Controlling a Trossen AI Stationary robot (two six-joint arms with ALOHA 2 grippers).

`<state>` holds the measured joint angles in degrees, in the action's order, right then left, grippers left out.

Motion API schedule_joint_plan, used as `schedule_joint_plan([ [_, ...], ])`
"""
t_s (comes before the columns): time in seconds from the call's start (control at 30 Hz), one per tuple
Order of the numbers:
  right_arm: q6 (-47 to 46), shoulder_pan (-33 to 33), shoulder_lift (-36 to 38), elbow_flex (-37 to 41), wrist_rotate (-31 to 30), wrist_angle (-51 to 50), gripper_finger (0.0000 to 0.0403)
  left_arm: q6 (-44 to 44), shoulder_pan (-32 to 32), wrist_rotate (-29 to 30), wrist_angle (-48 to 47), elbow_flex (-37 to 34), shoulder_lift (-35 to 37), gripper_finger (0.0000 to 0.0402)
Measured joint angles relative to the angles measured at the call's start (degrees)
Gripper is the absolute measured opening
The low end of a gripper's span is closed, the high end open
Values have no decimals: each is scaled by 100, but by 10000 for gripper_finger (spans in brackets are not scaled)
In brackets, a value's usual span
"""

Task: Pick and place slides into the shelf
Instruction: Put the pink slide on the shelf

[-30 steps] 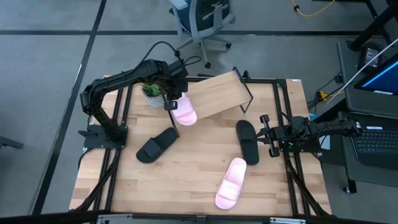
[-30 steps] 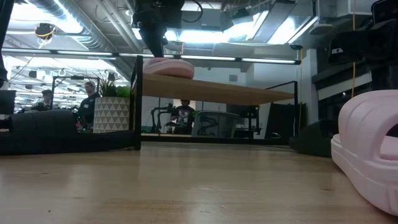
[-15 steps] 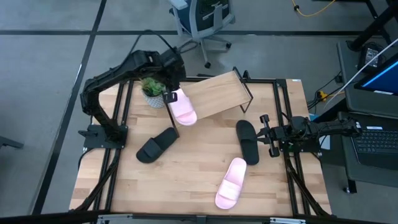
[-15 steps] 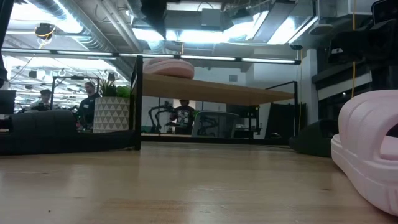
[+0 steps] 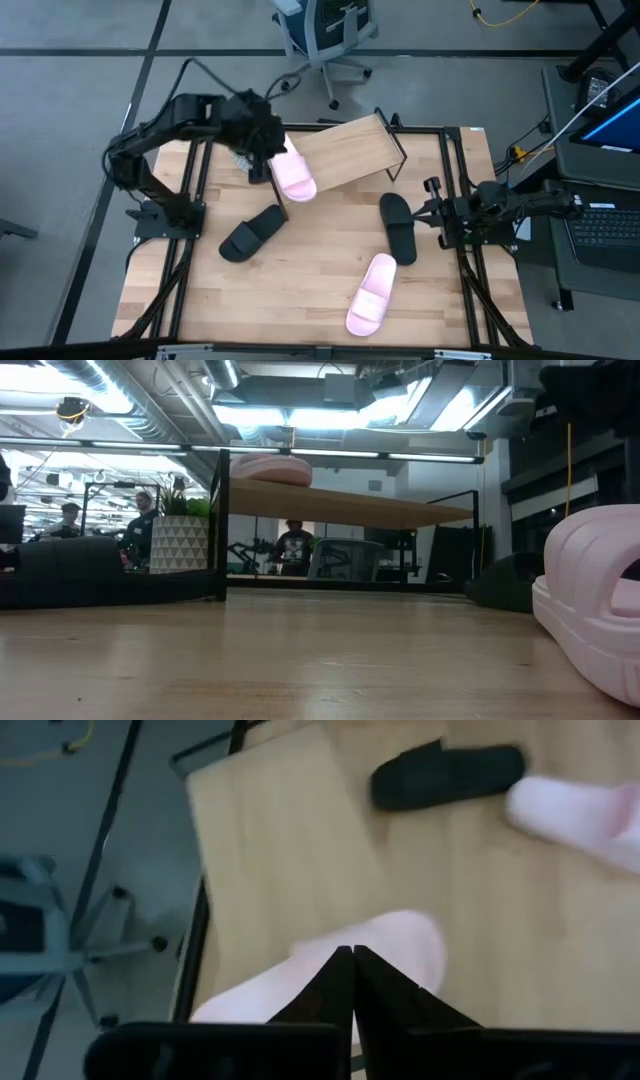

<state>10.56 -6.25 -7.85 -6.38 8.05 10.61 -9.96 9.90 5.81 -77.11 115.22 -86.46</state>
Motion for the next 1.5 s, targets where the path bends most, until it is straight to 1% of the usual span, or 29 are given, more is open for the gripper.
schedule_joint_plan([
  [0.07, -2, -38, -168, -132, -2, -56, 10, 120, -331, 107, 100, 0, 35, 4],
  [0.2, -1, -213, -658, -456, -2, -206, 10, 446, -1013, 827, 240, -76, 36, 1],
  [0.27, -2, -332, -944, -629, -2, -232, 9, 527, -1317, 1050, 514, -328, 48, 1],
  [0.33, 11, -454, -1246, -827, -2, -244, 6, 534, -1615, 1121, 779, -628, 76, 1],
  [0.4, 25, -577, -1517, -1029, -2, -273, 4, 538, -1866, 1270, 1235, -943, 146, 1],
  [0.53, -5, -858, -1983, -1328, -10, -308, 5, 556, -2190, 1289, 2168, -1880, 510, 1],
  [0.6, -99, -1050, -2215, -1452, -66, -344, 6, 712, -2304, 1291, 2548, -2473, 739, 1],
  [0.67, -255, -1260, -2401, -1593, -177, -397, 4, 887, -2430, 1304, 3118, -3074, 1039, 1],
  [0.77, -485, -1603, -2700, -1929, -382, -941, 3, 952, -2647, 1336, 4051, -4016, 1511, 2],
  [0.9, -1036, -2008, -3143, -2459, -1110, -1831, 4, 946, -2941, 1376, 5242, -5212, 2066, 1],
  [1.0, -1312, -2244, -3523, -2814, -1189, -2250, 4, 989, -3172, 1620, 6135, -5978, 2382, 1],
  [1.07, -1539, -2378, -3739, -3015, -1187, -2482, 4, 987, -3315, 1632, 6655, -6444, 2468, 1],
  [1.23, -2240, -2635, -4301, -3330, -1194, -2744, 4, 989, -3572, 1676, 7867, -7307, 2497, 1],
  [1.3, -2464, -2698, -4527, -3398, -1213, -2709, 4, 985, -3625, 1767, 8158, -7544, 2468, 1],
  [1.43, -3386, -2723, -5098, -3521, -1297, -2742, 4, 993, -3691, 1904, 8541, -7827, 2468, 2],
  [1.5, -3616, -2722, -5420, -3648, -1305, -2764, 6, 999, -3697, 1910, 8683, -7966, 2470, 1],
])
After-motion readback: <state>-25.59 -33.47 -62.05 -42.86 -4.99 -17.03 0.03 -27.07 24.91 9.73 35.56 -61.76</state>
